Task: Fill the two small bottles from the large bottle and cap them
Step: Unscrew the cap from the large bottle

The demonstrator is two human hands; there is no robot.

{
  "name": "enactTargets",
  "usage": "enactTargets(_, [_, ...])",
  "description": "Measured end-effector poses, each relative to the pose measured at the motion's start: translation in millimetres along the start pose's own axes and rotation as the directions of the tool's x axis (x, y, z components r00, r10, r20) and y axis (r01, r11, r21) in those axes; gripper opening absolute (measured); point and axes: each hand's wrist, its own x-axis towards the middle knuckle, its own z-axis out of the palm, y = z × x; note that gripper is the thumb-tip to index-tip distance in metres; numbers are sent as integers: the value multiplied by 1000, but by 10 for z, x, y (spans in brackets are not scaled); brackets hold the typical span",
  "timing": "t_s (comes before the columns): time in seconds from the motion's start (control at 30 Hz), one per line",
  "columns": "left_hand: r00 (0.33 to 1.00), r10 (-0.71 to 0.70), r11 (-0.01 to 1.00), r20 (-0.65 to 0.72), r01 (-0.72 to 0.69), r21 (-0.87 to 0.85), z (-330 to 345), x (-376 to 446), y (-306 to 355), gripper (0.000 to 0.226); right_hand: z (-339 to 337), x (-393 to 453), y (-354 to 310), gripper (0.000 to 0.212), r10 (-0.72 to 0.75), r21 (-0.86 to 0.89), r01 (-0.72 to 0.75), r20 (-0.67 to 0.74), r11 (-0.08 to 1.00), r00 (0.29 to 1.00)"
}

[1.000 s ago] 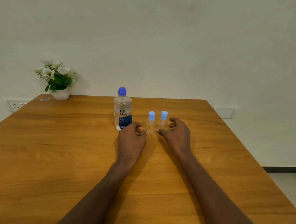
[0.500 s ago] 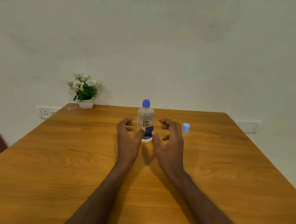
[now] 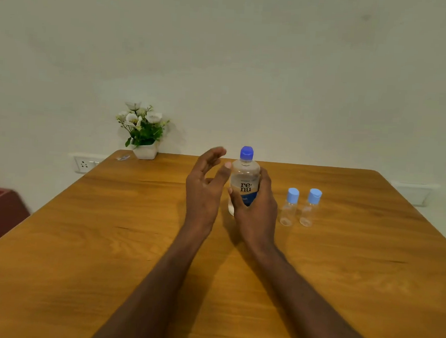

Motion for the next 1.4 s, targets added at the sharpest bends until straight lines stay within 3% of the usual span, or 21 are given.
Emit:
enactTargets(0.2, [986, 88, 982, 143, -110, 156, 203, 154, 73, 38, -16, 6, 8, 76, 32, 31, -32, 19, 999, 999])
enactTargets(0.47, [989, 129, 960, 78, -144, 239, 313, 273, 133, 22, -18, 12, 46, 77, 56, 18, -56, 27, 998, 998])
enactTargets(0.6, [996, 91, 993, 22, -92, 80, 273, 309, 199, 21, -29, 20, 37, 75, 55, 15, -56, 34, 998, 998])
enactTargets(0.73, [993, -76, 979, -93, 56, -195, 69, 234, 129, 21, -60, 23, 13, 72, 23, 19, -24, 27, 1000, 999])
enactTargets(0.87, [977, -208, 939, -43, 187, -287, -206, 103, -58, 23, -77, 15, 3, 68, 1, 10, -1, 10, 1000, 1000])
enactTargets(0.97, [972, -233, 956, -22, 225, -188, -377, 20, -217, 12, -77, 0, 8, 67, -8, 14, 8, 6, 1000, 1000])
enactTargets(1.17, [979, -202, 932, -12, 196, 304, -539, 19, -447, 9, -49, 13, 25, 72, 3, -13, -2, 13, 1000, 1000])
enactTargets(1.4, [975, -31, 804, 220, -106, 585, -556, -2, -480, 21, -27, 14, 24, 73, 3, -32, -1, 33, 999, 999])
